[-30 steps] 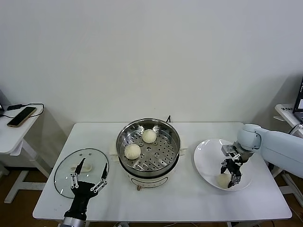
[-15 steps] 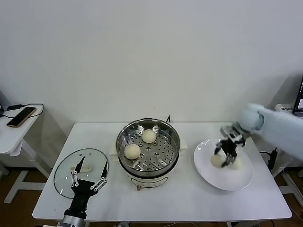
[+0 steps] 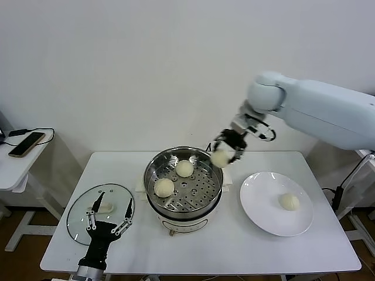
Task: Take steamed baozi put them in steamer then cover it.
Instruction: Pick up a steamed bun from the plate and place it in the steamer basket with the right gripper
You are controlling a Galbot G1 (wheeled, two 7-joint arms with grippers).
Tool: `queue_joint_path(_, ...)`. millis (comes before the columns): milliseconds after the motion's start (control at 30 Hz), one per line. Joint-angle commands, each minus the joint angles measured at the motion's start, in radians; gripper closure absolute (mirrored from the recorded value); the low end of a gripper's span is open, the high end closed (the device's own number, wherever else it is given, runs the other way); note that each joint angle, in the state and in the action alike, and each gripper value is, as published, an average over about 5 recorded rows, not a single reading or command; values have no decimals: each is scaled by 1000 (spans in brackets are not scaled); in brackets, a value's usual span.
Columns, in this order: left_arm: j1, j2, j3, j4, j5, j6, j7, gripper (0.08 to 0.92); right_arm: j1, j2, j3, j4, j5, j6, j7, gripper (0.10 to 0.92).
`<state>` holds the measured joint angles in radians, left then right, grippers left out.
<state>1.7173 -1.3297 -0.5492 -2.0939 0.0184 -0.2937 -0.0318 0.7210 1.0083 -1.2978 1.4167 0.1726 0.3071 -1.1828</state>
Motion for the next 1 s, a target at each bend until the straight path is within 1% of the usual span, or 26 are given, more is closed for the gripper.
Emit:
queue_joint_path(33, -2, 0, 0, 1, -4, -2, -2, 177, -26, 205, -7, 113, -208, 237, 28, 372)
queue_joint_path(133, -8, -2, -1, 8, -4, 4, -5, 177, -71, 206, -9, 147, -267, 274, 14, 372)
queue_joint_path(300, -14, -2, -6, 13, -4, 9, -10, 177, -121, 200, -18, 181, -319, 299, 6, 368)
queue_joint_path(567, -17, -2, -8, 11, -7, 14, -17, 177, -189, 218, -18, 150, -387, 314, 13, 366)
queue_joint_path(767, -16, -1, -14, 13, -9, 13, -22, 177, -213, 225, -18, 134, -404, 318, 17, 352)
queue_joint_path(867, -18, -1, -17, 16, -9, 11, -22, 177, -216, 225, -21, 137, -413, 316, 23, 336)
queue_joint_path(933, -19, -2, -18, 16, -10, 11, -22, 177, -216, 224, -18, 137, -421, 312, 29, 310)
queue_joint_path(1000, -20, -2, -19, 16, -11, 11, -22, 177, -214, 222, -4, 134, -428, 309, 33, 266)
